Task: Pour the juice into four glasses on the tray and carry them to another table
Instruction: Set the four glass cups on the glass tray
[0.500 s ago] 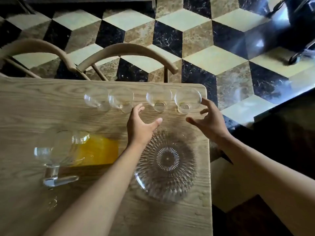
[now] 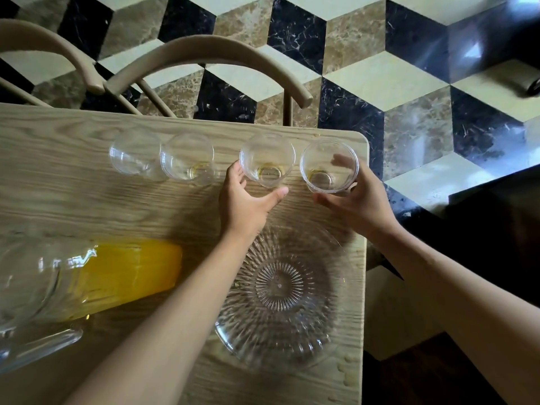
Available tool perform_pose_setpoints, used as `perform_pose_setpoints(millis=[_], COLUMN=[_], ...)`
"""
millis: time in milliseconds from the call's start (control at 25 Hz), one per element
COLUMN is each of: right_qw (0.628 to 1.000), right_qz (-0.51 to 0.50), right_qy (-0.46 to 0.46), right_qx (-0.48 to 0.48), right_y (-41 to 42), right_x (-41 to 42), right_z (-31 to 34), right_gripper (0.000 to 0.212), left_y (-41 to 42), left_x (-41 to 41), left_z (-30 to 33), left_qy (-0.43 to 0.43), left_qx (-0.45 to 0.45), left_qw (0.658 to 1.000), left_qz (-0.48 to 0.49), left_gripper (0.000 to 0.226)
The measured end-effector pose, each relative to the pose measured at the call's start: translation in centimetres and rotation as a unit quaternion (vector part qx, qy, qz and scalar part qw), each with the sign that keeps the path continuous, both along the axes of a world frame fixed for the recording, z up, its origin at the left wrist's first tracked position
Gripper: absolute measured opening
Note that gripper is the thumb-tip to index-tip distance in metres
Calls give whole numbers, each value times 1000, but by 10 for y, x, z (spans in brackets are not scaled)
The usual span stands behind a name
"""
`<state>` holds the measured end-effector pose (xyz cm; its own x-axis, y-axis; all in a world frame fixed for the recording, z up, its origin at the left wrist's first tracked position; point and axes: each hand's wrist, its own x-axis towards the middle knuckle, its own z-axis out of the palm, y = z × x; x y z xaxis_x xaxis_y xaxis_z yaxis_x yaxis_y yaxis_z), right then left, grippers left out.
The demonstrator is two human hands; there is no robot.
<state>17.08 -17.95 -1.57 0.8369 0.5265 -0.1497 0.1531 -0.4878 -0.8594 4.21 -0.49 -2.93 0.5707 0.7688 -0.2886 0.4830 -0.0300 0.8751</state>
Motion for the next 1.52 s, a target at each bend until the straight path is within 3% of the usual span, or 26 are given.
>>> perform_pose_setpoints(millis=[200,360,520,1000,1240,1520], right_qw=[999,999,999,996,997,998], right_qz=[2,1,-3,11,13,15], right_qy=[17,-2,-22,-71,-78,-55], right_qx=[38,35,38,44,-17,-29], right_y=[-1,-3,-5,-36,-60,-66], right_x=[-1,-4,-14,-95,-125,-134], right_z=[0,2,7,26,17,1], right_gripper=[79,78,77,75,77,82], left_y=[3,1,1,-31,-40,-43], left_x=[3,2,-6,-92,-129,-136], left_z=[-8,0,15,36,18,8], left_qy=[-40,-57,-78,-91,-59,-66], left_qx=[39,52,68,66,66,49], left_qw=[998,997,995,993,994,994], left_qz=[-23,-14,-9,-33,-57,-69], left_gripper=[81,81,68,73,85,71])
